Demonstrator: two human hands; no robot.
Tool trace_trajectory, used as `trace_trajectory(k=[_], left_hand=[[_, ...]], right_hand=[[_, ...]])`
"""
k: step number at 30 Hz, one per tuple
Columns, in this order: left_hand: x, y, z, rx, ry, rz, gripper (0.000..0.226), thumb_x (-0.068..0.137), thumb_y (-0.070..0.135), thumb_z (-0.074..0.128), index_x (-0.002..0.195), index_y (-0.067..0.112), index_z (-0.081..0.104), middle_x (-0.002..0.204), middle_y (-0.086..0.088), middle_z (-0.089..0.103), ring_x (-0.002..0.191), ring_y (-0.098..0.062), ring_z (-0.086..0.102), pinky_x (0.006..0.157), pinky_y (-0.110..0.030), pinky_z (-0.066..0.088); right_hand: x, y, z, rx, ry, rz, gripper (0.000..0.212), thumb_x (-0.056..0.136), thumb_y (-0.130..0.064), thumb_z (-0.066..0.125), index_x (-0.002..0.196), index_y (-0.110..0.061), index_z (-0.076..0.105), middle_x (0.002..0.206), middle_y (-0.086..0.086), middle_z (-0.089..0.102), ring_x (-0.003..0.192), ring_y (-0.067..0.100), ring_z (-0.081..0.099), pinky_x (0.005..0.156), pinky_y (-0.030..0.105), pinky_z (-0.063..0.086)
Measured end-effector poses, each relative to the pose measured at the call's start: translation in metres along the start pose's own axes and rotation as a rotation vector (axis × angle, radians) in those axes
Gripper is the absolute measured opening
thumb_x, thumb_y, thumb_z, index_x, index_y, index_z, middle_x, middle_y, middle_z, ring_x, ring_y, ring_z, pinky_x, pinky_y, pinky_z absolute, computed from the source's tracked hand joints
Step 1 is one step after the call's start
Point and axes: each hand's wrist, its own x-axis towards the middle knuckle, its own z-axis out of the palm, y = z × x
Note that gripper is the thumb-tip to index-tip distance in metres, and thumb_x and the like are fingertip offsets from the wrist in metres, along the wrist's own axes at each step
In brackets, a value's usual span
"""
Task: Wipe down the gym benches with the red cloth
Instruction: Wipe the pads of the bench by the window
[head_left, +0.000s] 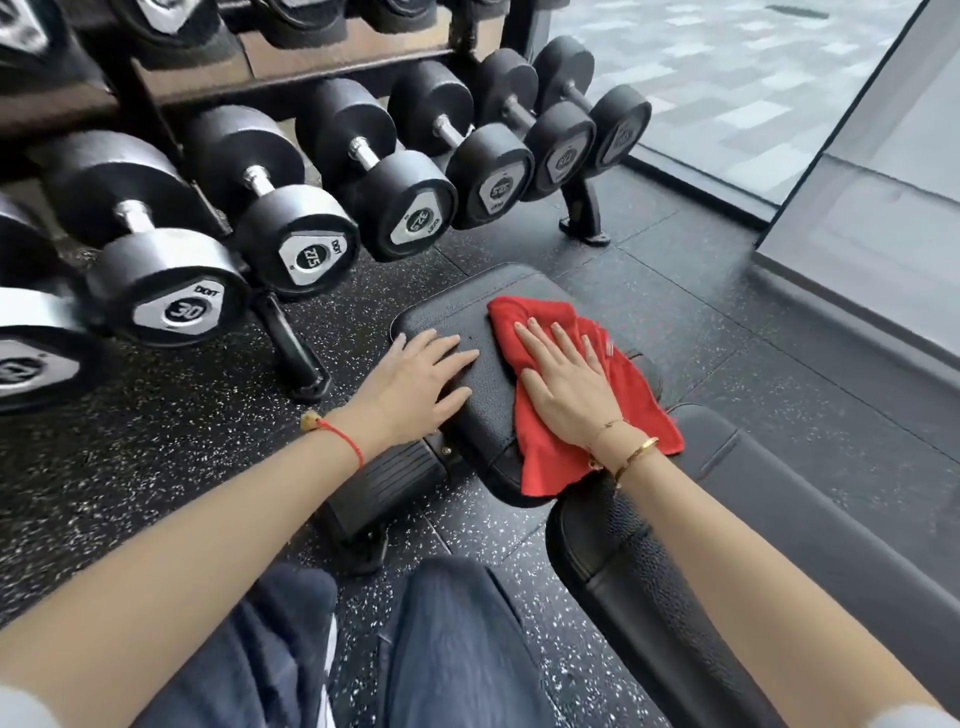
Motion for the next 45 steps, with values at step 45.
trace_trajectory(k=[45], left_hand=[[0.011,-0.046,-0.008,-0.137,-0.057,-0.186,0.062,0.102,0.042,0.035,0.156,0.019,0.016,0.164,-0.003,0.014,0.151,-0.021,0.01,0.122,-0.052,0.011]], right_hand=[[0.096,-0.024,0.007,-0.048,0.034,0.16,0.06,0.099,-0.037,0.033,0.155,-0.031,0.012,0.163,-0.007,0.011,0.151,0.021,0.006,0.122,0.046,-0.002]])
